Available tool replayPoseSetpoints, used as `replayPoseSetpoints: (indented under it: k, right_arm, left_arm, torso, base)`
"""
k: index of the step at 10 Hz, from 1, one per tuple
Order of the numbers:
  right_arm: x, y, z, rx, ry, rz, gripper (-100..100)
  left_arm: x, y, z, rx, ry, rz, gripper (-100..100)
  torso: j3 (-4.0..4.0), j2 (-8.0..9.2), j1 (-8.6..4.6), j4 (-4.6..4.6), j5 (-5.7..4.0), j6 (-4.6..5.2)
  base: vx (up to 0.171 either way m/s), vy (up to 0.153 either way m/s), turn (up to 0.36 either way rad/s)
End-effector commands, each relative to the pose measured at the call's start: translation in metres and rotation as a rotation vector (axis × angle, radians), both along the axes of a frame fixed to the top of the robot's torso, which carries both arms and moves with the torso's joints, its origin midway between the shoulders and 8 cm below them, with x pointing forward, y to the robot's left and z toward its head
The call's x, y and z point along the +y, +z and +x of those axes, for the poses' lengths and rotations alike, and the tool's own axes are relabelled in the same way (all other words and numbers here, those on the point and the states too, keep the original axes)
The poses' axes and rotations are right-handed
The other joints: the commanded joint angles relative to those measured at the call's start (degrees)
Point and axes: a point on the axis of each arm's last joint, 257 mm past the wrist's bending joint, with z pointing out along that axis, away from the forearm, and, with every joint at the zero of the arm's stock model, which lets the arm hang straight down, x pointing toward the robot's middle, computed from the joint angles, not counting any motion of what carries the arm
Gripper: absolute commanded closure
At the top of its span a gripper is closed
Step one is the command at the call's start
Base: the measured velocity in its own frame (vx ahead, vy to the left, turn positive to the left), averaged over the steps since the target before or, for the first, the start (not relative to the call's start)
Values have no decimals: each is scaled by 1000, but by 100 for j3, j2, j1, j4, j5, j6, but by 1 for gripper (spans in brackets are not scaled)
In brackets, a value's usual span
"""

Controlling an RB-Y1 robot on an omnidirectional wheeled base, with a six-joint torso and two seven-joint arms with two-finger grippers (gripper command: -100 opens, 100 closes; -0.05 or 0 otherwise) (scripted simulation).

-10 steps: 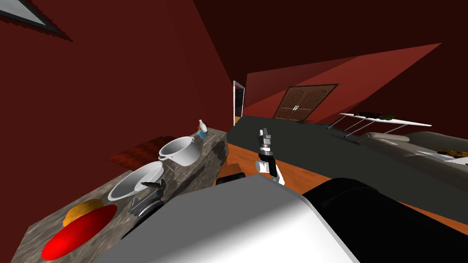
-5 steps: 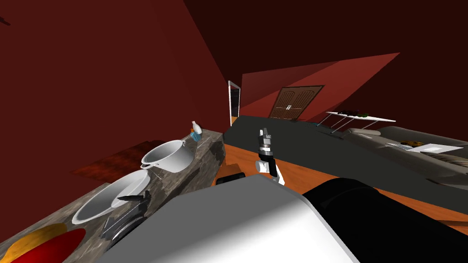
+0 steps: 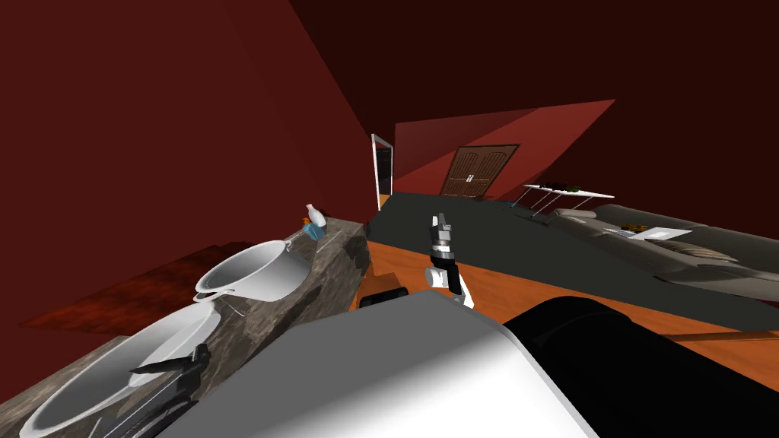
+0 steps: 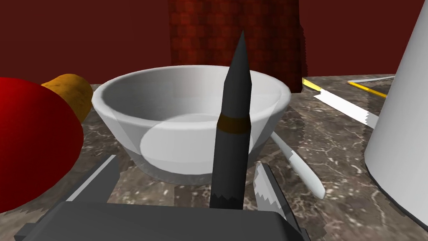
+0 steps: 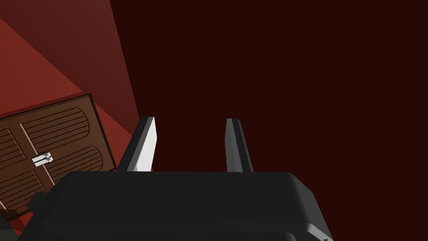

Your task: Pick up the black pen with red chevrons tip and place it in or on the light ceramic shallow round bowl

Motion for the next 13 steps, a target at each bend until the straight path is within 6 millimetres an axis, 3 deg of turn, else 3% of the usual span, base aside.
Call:
replayPoseSetpoints:
  k: [1,2,3,5,6,9,10,13]
  right_arm:
    - [0,0,0,0,0,0,0]
    - [0,0,0,0,0,0,0]
    - [0,0,0,0,0,0,0]
    - [0,0,0,0,0,0,0]
    - [0,0,0,0,0,0,0]
    - [0,0,0,0,0,0,0]
    - [0,0,0,0,0,0,0]
    - [0,0,0,0,0,0,0]
  left_arm:
    - [11,3,-13,-14,17,-2,-100]
    - [11,3,-13,-21,17,-7,-100]
    - [32,18,-33,-15,40,26,-100]
    - [36,17,-38,-32,47,7,-100]
    - [58,36,-56,-32,65,44,-100]
    - [59,34,-60,-41,73,29,-100]
    - [59,34,-61,-43,73,28,100]
    - [59,34,-61,-43,73,28,100]
  torso:
    - [0,0,0,0,0,0]
    - [-2,-3,3,-1,1,-3]
    - [-1,0,21,0,4,-3]
    - [-2,-3,18,-1,4,-3]
    - [2,5,25,1,6,-4]
    - [2,4,23,1,5,-3]
    - [4,7,31,2,7,-2]
    - [6,10,36,3,8,-2]
  base:
    - [40,-88,-90]
    - [26,-29,21]
    - [48,-61,-215]
    - [23,-40,-51]
    - [25,-72,-180]
    - [17,-36,-39]
    - [0,0,0]
    - [0,0,0]
